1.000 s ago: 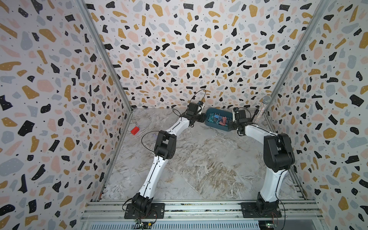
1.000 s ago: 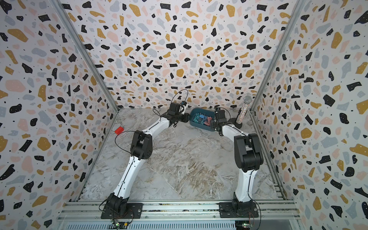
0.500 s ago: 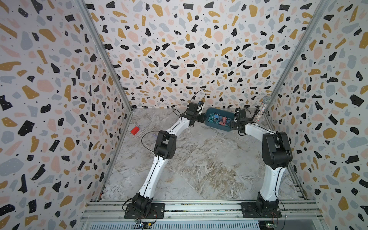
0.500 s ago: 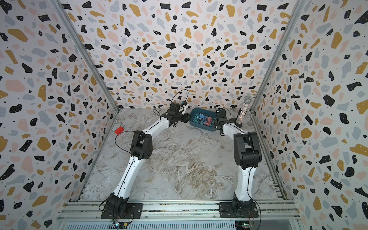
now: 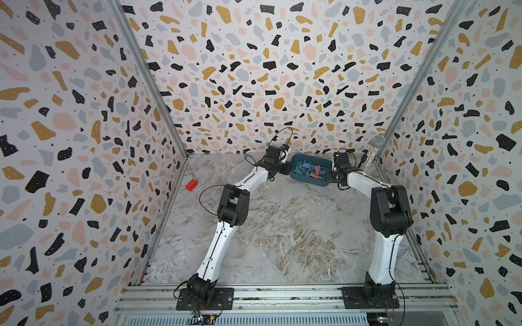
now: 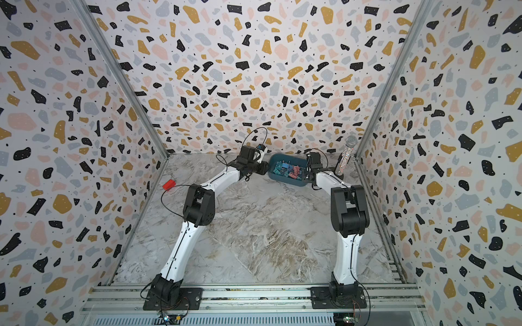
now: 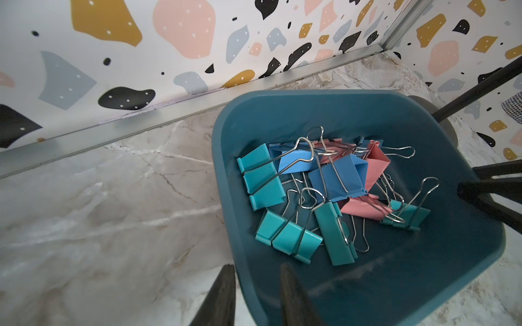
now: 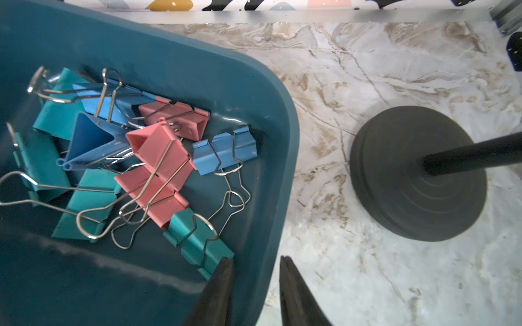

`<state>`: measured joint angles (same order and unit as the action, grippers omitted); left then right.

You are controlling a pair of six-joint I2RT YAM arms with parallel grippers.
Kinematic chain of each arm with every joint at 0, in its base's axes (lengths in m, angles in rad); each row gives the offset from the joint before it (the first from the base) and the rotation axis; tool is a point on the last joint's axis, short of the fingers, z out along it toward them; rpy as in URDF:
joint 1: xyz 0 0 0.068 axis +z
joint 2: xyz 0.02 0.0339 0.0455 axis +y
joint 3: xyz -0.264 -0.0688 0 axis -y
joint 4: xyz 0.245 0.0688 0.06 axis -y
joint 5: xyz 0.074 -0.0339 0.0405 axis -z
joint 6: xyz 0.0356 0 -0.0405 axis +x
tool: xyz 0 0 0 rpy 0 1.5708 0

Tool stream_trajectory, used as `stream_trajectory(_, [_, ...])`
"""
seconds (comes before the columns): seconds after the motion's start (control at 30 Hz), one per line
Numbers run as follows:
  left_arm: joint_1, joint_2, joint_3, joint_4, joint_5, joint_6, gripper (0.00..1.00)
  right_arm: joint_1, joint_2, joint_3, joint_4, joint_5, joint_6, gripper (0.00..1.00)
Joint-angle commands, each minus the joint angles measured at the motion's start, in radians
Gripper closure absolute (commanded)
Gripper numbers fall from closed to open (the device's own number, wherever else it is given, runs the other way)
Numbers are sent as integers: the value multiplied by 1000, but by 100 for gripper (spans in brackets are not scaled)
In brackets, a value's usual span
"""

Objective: Take out the binder clips from the storage box
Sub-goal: Move the storage box to the center of the board.

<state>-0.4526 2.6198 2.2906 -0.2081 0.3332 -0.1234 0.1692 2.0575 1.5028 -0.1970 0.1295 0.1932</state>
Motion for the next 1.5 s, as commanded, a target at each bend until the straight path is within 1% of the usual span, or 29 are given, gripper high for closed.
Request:
stream_trajectory(0.0, [6, -54, -55, -35, -3, 26, 71, -5, 2, 19, -67, -36, 6, 71])
stream_trajectory(0.13, [6, -73, -84, -35, -7, 40, 73, -5, 1, 16, -78, -68, 7, 74])
stream_trajectory(0.53, [6, -146, -185, -40, -26, 59, 76, 0, -28, -40, -100, -131, 6, 75])
stream_trajectory(0.77, [6, -200, -251, -57, -37, 67, 77, 34, -52, -72, -120, -150, -5, 78])
stream_trajectory(0.9, [6, -244, -312, -57, -51, 69, 78, 52, -74, -96, -123, -146, -9, 79])
stream_trajectory(1.07, [6, -302, -385, -57, -64, 66, 78, 62, -82, -106, -145, -171, -12, 80])
stream_trajectory(1.33, [6, -426, -550, -54, -118, 44, 81, 101, -133, -169, -147, -186, -16, 82])
stream_trajectory(1.47, [4, -510, -651, -50, -137, 18, 82, 129, -161, -182, -163, -200, -23, 82])
